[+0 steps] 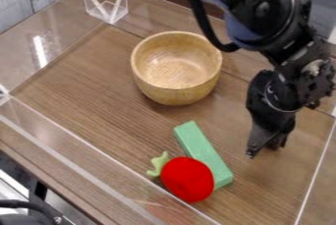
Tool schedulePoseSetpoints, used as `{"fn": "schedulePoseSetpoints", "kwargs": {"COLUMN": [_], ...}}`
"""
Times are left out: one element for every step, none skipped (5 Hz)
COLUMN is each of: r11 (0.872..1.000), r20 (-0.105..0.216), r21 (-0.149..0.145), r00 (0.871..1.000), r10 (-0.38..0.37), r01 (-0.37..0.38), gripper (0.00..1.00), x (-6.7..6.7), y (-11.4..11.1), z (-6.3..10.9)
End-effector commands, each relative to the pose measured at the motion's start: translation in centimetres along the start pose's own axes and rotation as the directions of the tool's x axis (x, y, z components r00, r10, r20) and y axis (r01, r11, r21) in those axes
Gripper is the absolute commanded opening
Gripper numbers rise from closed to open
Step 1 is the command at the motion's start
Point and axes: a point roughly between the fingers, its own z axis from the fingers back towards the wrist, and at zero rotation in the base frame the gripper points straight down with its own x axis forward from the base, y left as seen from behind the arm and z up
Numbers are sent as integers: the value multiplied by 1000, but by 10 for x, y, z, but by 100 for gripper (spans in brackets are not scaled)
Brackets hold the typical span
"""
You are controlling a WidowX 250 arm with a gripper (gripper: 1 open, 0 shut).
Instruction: Remove the green block from the brown bowl and put it on the table
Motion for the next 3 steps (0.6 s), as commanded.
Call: {"fn": "schedulePoseSetpoints", "kwargs": {"r11": [999,998,993], "r20": [-9,-14,-41], "r21": [-35,-57,-81], "r00": [1000,999,995], "r10": [10,-34,-94], "r01": [-11,33,90], "gripper": [0,100,100], "x": [1,10,21], "y": [-13,-16,-24], "z": [10,30,60]}}
